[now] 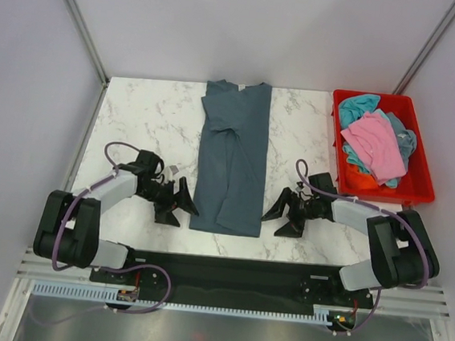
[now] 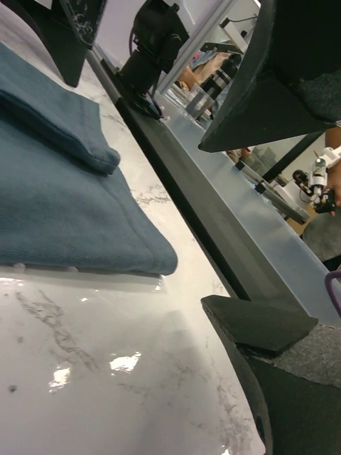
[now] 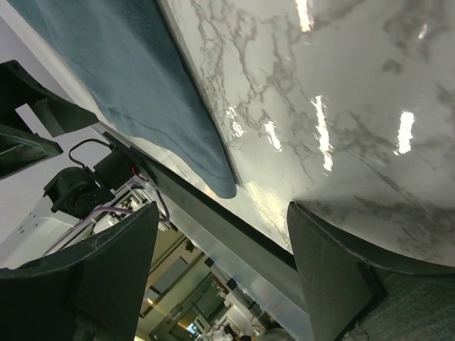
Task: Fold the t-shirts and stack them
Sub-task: Fold the tshirt
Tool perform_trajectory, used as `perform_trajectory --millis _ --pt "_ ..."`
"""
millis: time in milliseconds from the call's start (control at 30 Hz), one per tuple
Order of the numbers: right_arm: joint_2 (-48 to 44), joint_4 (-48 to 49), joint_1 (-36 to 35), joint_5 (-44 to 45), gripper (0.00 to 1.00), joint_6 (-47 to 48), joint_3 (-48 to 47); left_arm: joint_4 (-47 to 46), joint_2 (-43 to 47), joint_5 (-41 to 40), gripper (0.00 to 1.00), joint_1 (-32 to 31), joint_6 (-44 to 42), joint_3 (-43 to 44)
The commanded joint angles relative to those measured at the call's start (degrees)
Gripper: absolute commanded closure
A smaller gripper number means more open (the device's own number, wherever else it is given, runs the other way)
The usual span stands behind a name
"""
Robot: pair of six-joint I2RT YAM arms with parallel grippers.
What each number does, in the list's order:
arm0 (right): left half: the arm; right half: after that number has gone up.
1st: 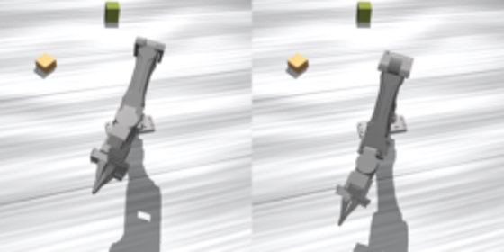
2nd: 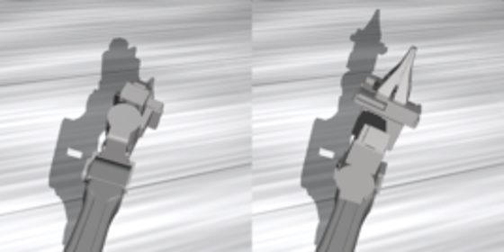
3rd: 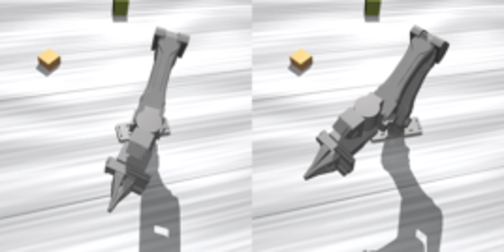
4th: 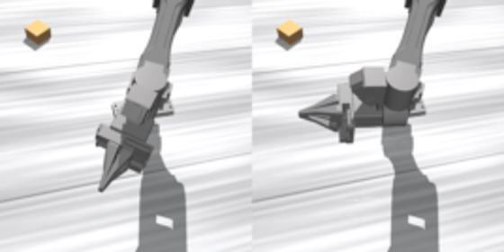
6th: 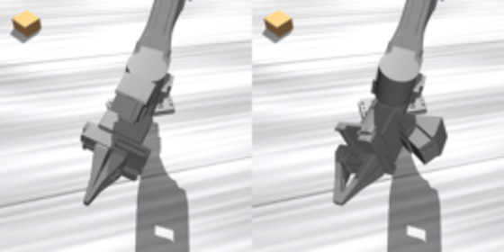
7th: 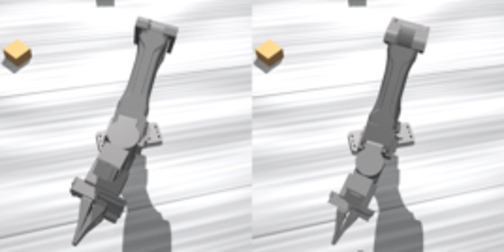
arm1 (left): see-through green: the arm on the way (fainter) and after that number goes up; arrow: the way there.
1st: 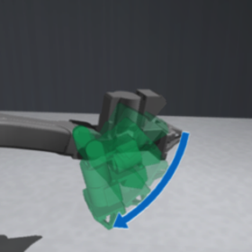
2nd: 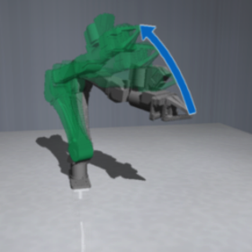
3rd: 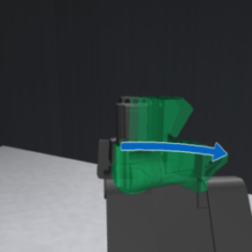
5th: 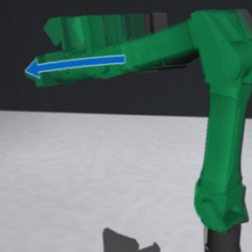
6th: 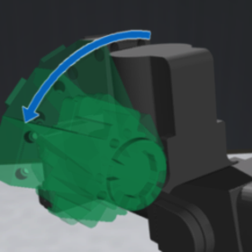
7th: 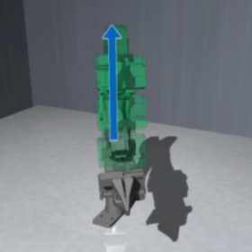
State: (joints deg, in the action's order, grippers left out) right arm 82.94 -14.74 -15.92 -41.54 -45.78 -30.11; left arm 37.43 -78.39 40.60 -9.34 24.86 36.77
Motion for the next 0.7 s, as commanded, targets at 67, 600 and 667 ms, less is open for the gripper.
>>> perform_trajectory --millis 67,600,667 --pt "4.33 3.76 -3.06 4.89 0.19 -1.5 -2.41 -4.56 -2.12 1.5 0.11 0.2 3.7 1.46" --pt "7.24 3.05 -6.66 8.67 0.24 -1.24 -1.53 -7.19 -9.23 0.01 0.23 0.2 3.53 1.81" --pt "8.11 2.97 -7.19 8.67 0.26 -1.5 -1.97 -7.54 -10.55 0.53 0.25 0.2 3.53 2.33"
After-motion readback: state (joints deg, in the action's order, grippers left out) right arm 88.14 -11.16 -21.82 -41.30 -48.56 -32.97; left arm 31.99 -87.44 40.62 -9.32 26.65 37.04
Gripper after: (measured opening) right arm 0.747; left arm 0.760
